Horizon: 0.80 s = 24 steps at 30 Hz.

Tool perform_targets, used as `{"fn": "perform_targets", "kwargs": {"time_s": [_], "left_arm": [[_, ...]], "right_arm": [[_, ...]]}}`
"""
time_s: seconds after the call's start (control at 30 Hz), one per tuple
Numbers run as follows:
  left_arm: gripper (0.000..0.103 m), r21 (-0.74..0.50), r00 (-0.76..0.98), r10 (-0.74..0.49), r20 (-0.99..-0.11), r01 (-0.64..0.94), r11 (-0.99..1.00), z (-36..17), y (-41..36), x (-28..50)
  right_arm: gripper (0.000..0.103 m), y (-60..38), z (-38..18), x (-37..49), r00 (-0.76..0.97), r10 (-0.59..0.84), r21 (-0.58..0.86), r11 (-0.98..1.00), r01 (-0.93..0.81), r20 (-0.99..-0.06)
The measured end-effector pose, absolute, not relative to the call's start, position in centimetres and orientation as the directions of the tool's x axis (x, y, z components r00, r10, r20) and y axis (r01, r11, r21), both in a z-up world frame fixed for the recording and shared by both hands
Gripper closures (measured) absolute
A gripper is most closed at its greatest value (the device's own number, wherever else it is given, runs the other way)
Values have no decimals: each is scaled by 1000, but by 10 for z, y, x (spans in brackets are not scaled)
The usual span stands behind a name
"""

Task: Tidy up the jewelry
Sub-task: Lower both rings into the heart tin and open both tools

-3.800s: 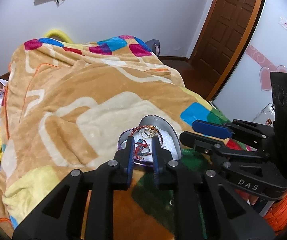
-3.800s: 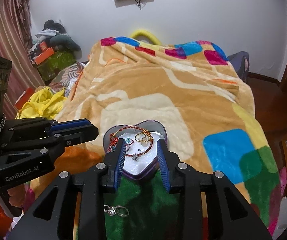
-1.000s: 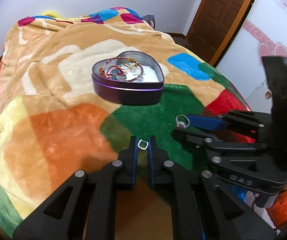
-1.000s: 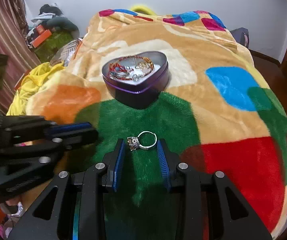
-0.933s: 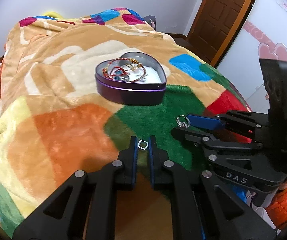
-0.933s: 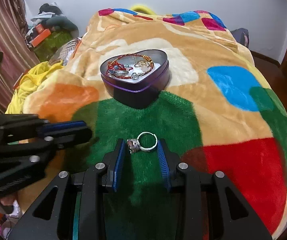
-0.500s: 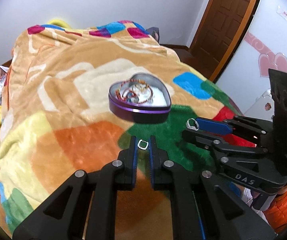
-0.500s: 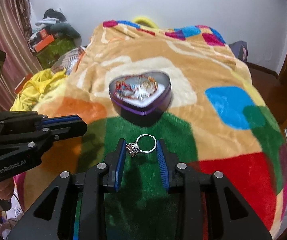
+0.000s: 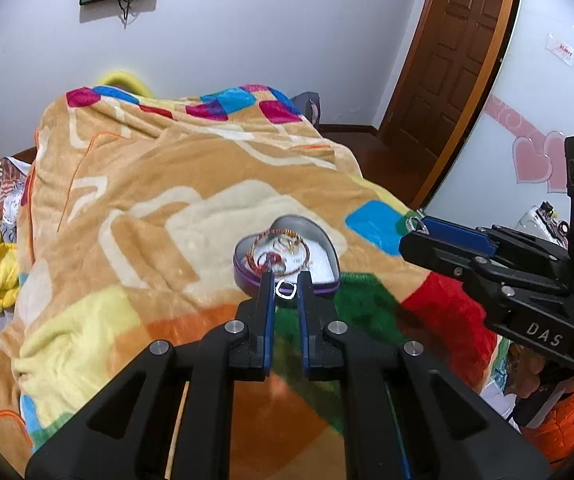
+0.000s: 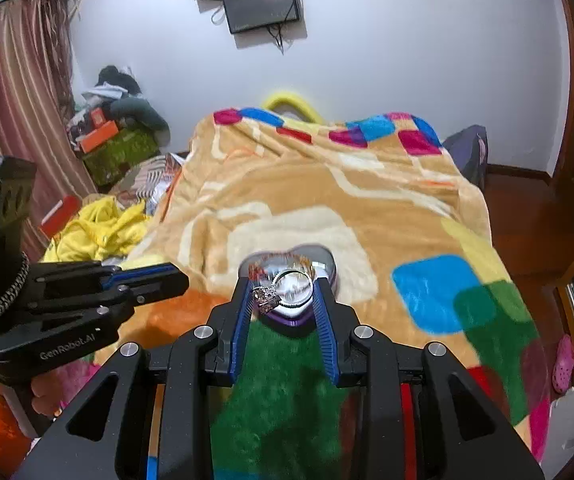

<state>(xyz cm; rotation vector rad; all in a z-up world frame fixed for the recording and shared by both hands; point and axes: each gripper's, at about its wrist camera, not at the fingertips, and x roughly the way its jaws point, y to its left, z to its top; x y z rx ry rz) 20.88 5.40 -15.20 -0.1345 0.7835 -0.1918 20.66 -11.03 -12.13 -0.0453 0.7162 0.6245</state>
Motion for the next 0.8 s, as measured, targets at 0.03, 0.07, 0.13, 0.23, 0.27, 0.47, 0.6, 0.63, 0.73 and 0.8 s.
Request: {"fn": "perform_targets", "kwargs": {"time_s": [0.03,0.07,0.13,0.23,0.27,0.47,0.6,0.63,0.73,0.8], "left_arm": [[94,-190,696,-221,-684,122,974,-151,55,210],[94,-190,700,-220,-679,123,974,-149,55,212],[94,-190,707,-221,-672,124,974,-147,56,215],[94,-193,715,-223,-663,125,973,-144,58,221],[94,-195,716,-225,-661,125,973,-143,59,223],[94,-215,714,-241,-658,129,968,-148,61,242],[94,-222,700,-250,-669,132,966,-157,60,252],[94,-224,696,-253,-672,134,965,-159,59,255],[94,-229,682,-259,-684,137,964,-168,58,262],[94,-232,674,-264,-690,139,963,-172,58,266]], "right_arm": [[75,-109,-119,207,586,523,169,818,-551,-620],[75,-109,-117,209,590,526,170,817,-551,-613],[75,-108,-114,211,596,531,171,816,-553,-603],[75,-107,-111,218,602,537,178,815,-552,-591],[75,-106,-111,221,603,539,181,814,-551,-588],[75,-101,-122,237,592,537,196,817,-542,-601],[75,-98,-134,249,568,535,208,816,-539,-626],[75,-97,-138,251,561,534,210,816,-539,-633],[75,-94,-146,257,542,533,219,814,-538,-650],[75,-93,-150,260,531,532,223,813,-538,-659]]}}
